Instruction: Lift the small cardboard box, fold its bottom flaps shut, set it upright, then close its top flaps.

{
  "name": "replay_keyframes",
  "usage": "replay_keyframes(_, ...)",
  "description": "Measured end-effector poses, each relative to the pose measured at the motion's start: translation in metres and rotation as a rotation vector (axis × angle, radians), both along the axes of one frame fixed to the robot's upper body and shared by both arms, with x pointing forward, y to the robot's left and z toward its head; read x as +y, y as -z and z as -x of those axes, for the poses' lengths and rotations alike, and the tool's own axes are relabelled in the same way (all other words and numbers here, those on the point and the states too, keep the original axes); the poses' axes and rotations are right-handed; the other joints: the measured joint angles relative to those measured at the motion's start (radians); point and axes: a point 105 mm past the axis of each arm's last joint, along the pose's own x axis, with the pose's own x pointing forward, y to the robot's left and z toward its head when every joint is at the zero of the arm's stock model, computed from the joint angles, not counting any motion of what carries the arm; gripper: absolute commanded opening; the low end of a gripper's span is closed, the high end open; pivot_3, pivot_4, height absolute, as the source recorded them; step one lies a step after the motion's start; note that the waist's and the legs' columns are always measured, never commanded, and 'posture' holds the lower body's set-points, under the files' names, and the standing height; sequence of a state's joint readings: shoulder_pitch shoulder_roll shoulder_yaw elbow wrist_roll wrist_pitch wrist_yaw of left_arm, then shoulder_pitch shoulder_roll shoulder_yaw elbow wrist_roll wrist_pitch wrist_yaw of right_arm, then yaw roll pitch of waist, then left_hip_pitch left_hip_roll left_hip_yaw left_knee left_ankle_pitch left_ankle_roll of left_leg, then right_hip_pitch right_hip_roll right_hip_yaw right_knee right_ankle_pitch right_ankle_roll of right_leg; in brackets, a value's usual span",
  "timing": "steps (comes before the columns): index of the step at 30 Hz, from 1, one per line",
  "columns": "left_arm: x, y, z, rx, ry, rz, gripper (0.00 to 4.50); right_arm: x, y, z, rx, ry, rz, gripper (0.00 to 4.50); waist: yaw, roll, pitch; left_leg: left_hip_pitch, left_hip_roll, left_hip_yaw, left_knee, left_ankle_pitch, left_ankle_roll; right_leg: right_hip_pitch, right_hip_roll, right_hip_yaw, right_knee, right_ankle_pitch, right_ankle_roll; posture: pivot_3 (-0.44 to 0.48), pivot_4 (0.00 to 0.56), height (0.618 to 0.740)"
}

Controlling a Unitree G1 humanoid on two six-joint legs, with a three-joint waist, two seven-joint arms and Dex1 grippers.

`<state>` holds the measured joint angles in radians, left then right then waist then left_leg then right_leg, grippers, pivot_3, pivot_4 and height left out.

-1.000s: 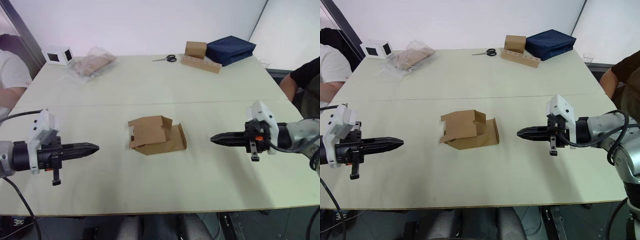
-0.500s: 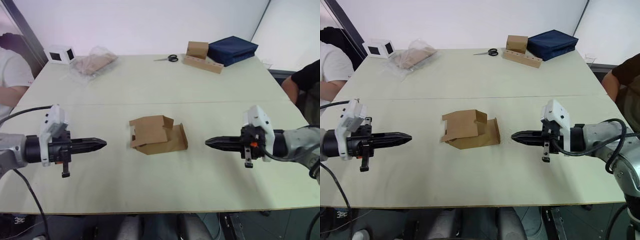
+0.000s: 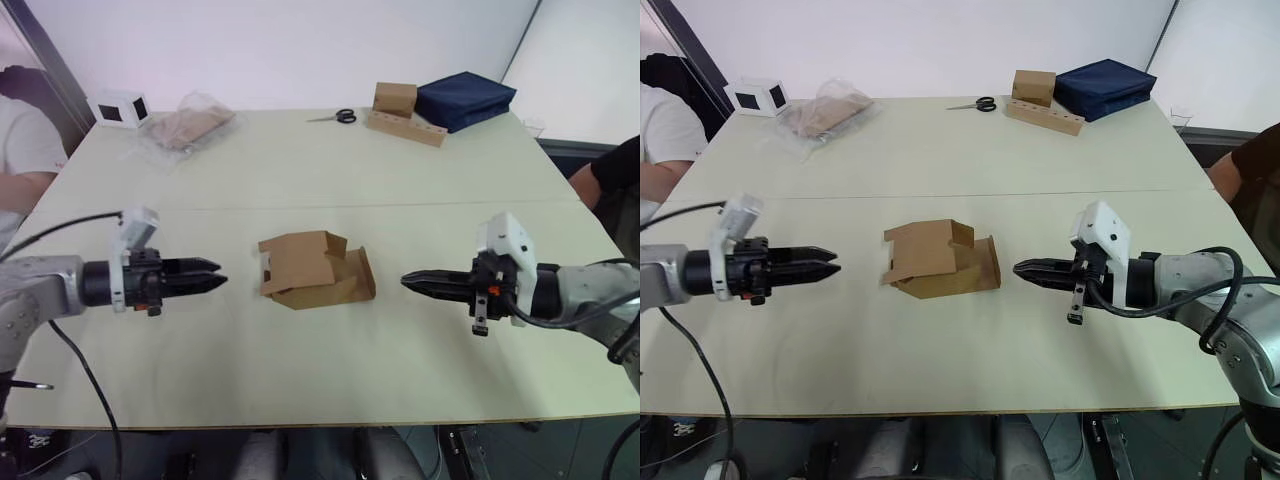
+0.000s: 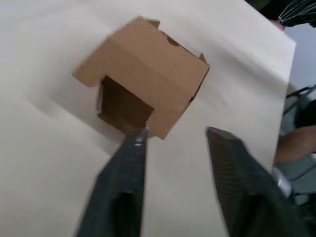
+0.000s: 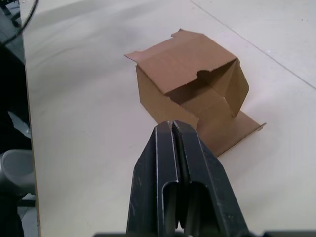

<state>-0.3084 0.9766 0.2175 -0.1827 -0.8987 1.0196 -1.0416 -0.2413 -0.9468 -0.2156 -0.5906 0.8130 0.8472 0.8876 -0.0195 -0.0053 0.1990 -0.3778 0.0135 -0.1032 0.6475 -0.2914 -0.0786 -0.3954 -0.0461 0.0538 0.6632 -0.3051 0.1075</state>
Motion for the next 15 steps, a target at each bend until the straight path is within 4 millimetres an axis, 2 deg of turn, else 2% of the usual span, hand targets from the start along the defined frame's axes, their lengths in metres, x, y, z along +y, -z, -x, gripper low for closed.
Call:
replay_keyframes(2,-0.004,0.007,-0.005,0.102,-0.010,0.107,3.86,0.003,0.000,0.002,-0.001,-0.012,-0.003,0.00,0.000,-0.001,0.000,-0.001,0.000,-0.001,0.000,0.000,0.000,0.000,0.000,-0.001,0.001,0.000,0.000,0.000,0.150,0.740)
replay_keyframes(4,-0.006,0.005,-0.012,0.159,-0.023,0.180,4.45,0.004,-0.001,0.003,-0.003,-0.015,-0.006,0.00,0.000,-0.001,0.000,-0.001,0.000,-0.002,0.001,0.000,0.000,0.000,0.000,-0.001,0.001,0.000,0.000,0.000,0.150,0.740)
replay_keyframes(6,-0.006,0.004,-0.020,0.214,-0.038,0.245,4.45,0.005,0.000,0.004,-0.006,-0.013,-0.006,0.00,0.000,-0.001,0.000,-0.001,0.000,-0.001,0.001,0.000,0.000,0.000,0.000,-0.001,0.001,0.000,0.000,0.000,0.150,0.740)
replay_keyframes(9,-0.008,0.013,-0.029,0.322,-0.060,0.333,4.45,0.007,0.000,0.004,-0.010,-0.011,-0.004,0.00,0.000,-0.001,0.000,-0.001,0.000,-0.002,0.001,0.000,0.000,0.000,0.000,-0.001,0.001,0.000,0.000,0.000,0.150,0.740)
replay_keyframes(15,-0.028,0.035,-0.040,0.483,-0.036,0.417,4.45,0.010,0.000,0.008,-0.008,-0.011,0.000,0.00,0.000,-0.001,0.000,-0.001,-0.001,-0.002,0.002,0.001,-0.001,0.000,0.000,-0.002,0.002,0.000,0.000,0.000,0.150,0.740)
